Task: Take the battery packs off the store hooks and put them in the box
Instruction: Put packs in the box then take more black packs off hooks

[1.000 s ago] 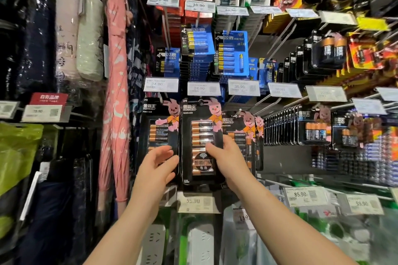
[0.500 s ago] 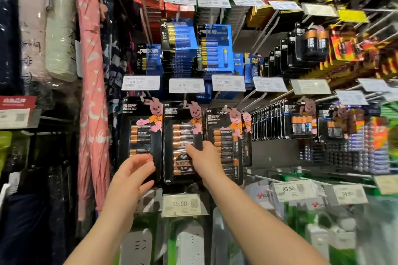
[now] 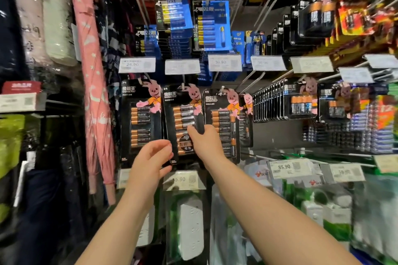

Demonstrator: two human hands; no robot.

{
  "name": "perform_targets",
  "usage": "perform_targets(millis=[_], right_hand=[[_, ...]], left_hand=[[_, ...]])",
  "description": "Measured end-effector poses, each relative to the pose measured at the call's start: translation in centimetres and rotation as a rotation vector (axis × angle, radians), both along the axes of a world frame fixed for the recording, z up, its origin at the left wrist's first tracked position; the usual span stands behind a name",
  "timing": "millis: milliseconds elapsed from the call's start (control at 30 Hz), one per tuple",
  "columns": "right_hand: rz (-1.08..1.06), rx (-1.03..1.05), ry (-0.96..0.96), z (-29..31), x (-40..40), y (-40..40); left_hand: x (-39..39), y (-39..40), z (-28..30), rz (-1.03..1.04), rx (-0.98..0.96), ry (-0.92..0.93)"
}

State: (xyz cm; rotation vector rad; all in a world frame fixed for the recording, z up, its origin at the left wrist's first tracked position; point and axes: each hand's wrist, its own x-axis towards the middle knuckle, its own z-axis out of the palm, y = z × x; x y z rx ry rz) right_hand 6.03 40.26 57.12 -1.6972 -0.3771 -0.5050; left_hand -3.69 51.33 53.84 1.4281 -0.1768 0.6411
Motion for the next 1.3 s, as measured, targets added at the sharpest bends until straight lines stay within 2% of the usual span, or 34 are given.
perform_targets(millis=[233, 400, 533, 667, 700, 767, 967, 1100, 1200, 1300], right_hand=[[0.144, -0.070, 0.091, -1.4, -4.2, -4.1], [0.179, -0.028, 0.193, -5.2, -7.3, -12.2], [0.119, -0.082, 0.273, -9.6, -9.0, -21.1], [0.015, -0.107, 0.411, -15.5, -10.9, -30.9], [-0.056, -0.089, 0.487, -18.6, -11.9, -35.3], [-0.092, -0.088, 0.511, -20.8, -12.9, -38.0], [-0.238, -0.064, 0.807, -31.7, -17.3, -49.8], [-0.362, -0.044, 0.912, -38.5, -18.5, -55.1], [-0.389, 0.040, 1.031, -43.0, -17.7, -57.9], [-0.366, -0.002, 1.153, -46.9, -17.4, -59.7]], left_hand=[[-1.9, -3.4, -0.1, 0.081, -0.005, 0.011], [-2.8, -10.5, -2.3, 0.059, 0.014, 0.044], [-2.9, -18.5, -5.7, -0.016, 0.086, 0.070], [-3.0, -27.3, -11.2, -0.146, 0.179, 0.171], [-3.0, -31.4, -14.2, -0.219, 0.215, 0.253], [-3.0, -33.0, -16.4, -0.250, 0.200, 0.294], [-3.4, -44.4, -28.2, -0.560, 0.213, 0.597], [-2.9, -49.5, -35.0, -0.667, 0.287, 0.758], [-2.1, -52.1, -40.0, -0.736, 0.355, 0.887], [-1.1, -53.8, -44.5, -0.751, 0.442, 0.975]])
